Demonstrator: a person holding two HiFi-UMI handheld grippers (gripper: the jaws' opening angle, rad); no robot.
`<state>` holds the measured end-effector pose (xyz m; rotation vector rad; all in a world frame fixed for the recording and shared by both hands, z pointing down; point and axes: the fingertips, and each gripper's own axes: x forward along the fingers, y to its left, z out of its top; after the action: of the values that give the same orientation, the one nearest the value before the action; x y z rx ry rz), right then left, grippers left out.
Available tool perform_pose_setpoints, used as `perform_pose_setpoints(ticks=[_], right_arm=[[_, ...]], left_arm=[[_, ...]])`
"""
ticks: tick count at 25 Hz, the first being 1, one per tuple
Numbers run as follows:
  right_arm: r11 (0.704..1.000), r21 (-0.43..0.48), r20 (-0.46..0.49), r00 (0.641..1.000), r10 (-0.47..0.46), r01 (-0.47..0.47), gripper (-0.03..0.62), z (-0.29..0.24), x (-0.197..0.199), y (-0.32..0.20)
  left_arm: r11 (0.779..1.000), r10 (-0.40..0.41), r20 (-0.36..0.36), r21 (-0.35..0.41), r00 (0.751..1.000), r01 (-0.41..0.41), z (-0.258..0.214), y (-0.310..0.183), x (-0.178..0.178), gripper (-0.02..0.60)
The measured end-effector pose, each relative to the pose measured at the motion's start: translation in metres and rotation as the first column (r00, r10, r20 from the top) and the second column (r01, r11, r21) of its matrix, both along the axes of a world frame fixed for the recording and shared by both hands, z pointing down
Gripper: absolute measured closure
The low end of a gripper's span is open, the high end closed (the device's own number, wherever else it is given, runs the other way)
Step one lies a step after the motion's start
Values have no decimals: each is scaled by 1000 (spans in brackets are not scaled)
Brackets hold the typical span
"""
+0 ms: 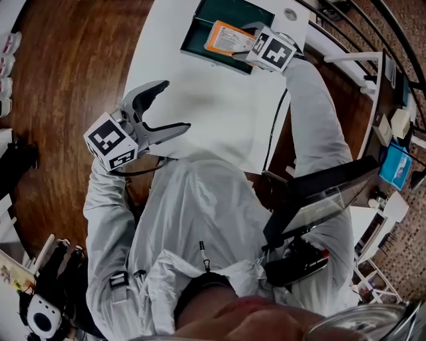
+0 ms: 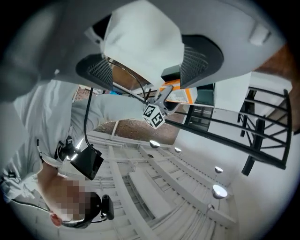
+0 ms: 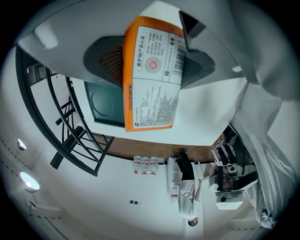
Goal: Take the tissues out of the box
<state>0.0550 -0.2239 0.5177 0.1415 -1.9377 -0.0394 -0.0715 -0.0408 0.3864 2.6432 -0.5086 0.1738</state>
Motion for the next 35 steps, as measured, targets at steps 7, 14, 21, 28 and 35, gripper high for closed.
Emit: perform_pose_setpoints(ticks=[7, 14, 21, 28, 35], right_arm=[[986, 26, 74, 984, -165, 163, 246, -121, -8, 63], [972, -105, -16, 977, -211, 209, 246, -62, 8, 146], [960, -188, -65, 973, -223, 207, 246, 32, 12, 181], [962, -224, -66, 982, -178, 159, 239, 63, 15, 182], [950, -283, -9, 990, -138, 129, 189, 52, 6, 189]], left_arm=[[971, 62, 7, 230, 998, -62, -77, -37, 1, 120], [949, 131, 81, 279, 988, -149, -88, -24, 25, 120], [977, 136, 194, 137, 972, -164, -15, 11, 22, 120], [990, 105, 266, 58, 958, -125, 31, 24, 2, 120], [993, 100, 261, 37, 960, -114, 38, 33, -1, 120]])
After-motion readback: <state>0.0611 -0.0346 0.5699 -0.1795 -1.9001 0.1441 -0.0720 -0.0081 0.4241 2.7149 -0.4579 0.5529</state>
